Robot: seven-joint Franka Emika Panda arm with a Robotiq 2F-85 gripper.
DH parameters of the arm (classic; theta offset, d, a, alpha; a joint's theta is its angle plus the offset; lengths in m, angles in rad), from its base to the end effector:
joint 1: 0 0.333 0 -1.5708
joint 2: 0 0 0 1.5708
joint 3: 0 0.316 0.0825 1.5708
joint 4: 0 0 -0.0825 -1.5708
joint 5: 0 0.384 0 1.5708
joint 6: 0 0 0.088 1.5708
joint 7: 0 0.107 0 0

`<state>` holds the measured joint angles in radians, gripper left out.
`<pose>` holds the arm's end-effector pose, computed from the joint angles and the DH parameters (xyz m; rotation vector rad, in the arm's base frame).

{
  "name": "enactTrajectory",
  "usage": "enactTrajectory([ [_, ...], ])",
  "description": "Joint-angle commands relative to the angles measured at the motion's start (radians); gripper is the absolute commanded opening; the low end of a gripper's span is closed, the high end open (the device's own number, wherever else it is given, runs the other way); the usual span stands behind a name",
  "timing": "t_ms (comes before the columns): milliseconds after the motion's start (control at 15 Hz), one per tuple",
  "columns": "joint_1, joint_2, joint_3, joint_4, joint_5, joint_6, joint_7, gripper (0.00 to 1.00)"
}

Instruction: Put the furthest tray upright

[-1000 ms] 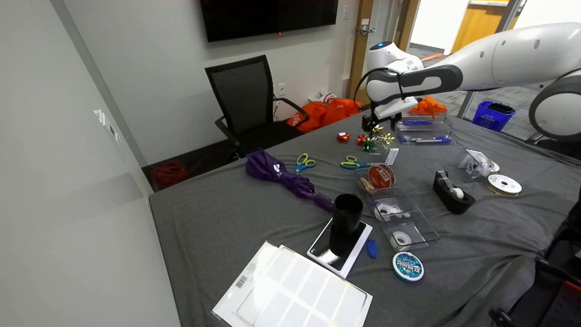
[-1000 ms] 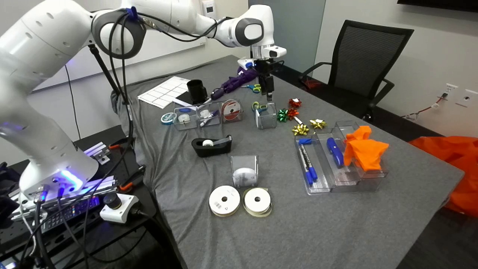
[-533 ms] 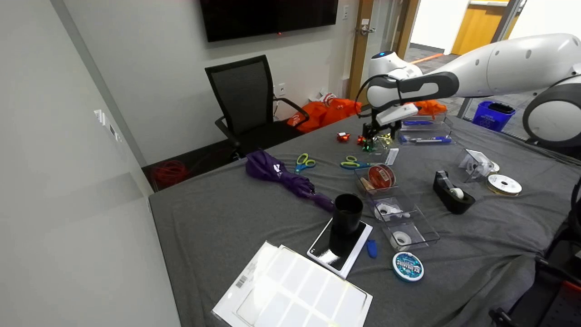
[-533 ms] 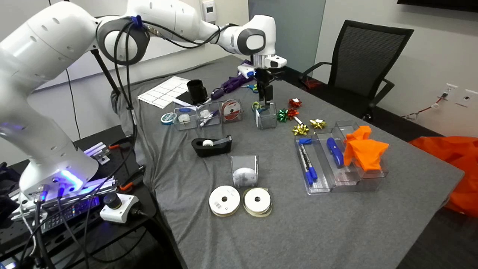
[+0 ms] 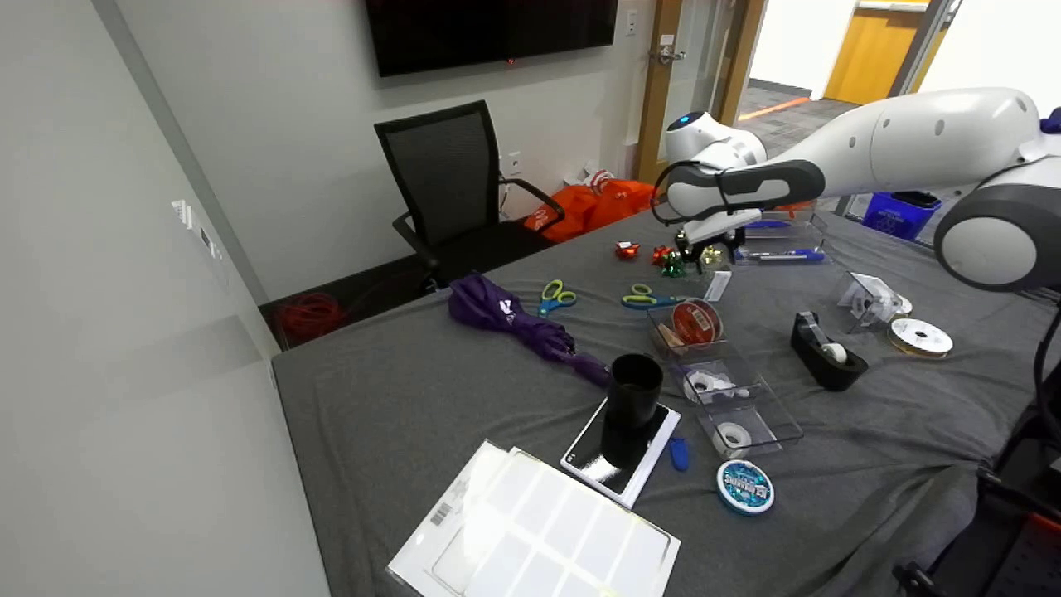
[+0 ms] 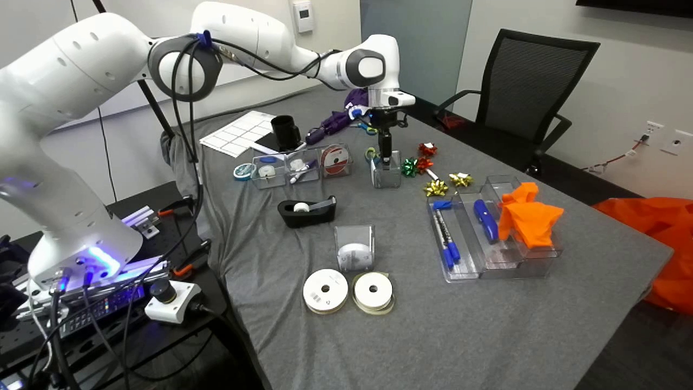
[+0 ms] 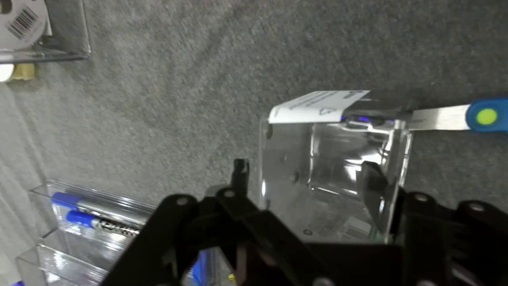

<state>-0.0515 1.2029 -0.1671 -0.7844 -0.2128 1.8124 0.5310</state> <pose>0.7691 -0.1287 0.1791 2.6349 -0.7966 -0.1351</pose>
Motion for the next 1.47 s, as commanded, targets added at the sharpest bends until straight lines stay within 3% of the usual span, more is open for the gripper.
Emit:
enactTrajectory([
  [0,0.030,0.034,-0.048,0.074,-0.025,-0.112,0.119,0.43],
  [400,0.034,0.050,-0.054,0.122,-0.029,-0.226,0.193,0.03],
  [800,0.025,0.043,-0.058,0.128,-0.040,-0.299,0.174,0.01],
  [1133,-0.018,0.000,-0.042,0.073,-0.053,-0.143,0.046,0.01],
  [1400,-0.081,-0.012,-0.009,0.043,-0.026,0.100,-0.076,0.01],
])
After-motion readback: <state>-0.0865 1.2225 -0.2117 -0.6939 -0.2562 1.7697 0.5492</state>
